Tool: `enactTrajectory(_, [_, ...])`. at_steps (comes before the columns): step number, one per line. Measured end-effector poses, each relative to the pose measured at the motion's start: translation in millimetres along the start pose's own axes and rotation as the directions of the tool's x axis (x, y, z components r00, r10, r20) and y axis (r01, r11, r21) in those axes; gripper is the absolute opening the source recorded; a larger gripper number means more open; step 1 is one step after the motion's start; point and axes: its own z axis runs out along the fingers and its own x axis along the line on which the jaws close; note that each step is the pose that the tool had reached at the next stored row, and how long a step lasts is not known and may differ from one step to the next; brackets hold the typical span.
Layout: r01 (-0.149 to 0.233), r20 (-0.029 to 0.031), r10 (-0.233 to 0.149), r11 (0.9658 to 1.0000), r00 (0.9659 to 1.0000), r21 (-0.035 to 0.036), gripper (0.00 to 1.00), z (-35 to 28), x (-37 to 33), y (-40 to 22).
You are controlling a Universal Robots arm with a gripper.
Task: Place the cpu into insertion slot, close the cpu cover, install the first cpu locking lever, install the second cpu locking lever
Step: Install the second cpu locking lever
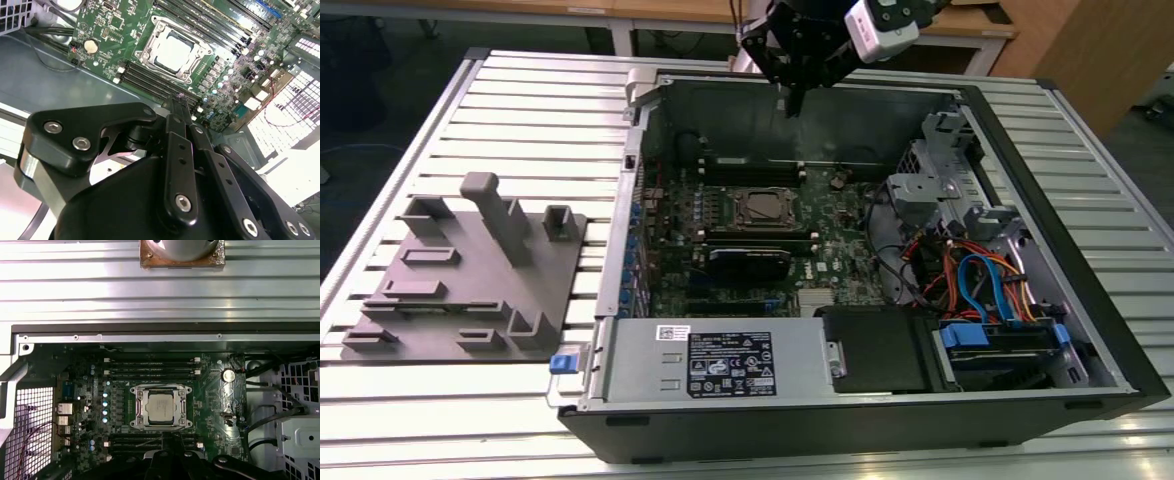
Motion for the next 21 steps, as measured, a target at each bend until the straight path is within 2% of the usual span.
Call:
enactTrajectory(7, [0.000, 0.0002, 0.000, 1.0000, 1.0000, -0.0005, 0.11, 1.3, -0.1, -0.1])
enactTrajectory(15, [0.000, 0.0001, 0.000, 1.0000, 1.0000, -0.0002, 0.11, 13.3, -0.3, -1.7])
enactTrajectory(21, [0.000, 0.0001, 0.000, 1.0000, 1.0000, -0.0002, 0.11, 14.3, -0.3, -1.8])
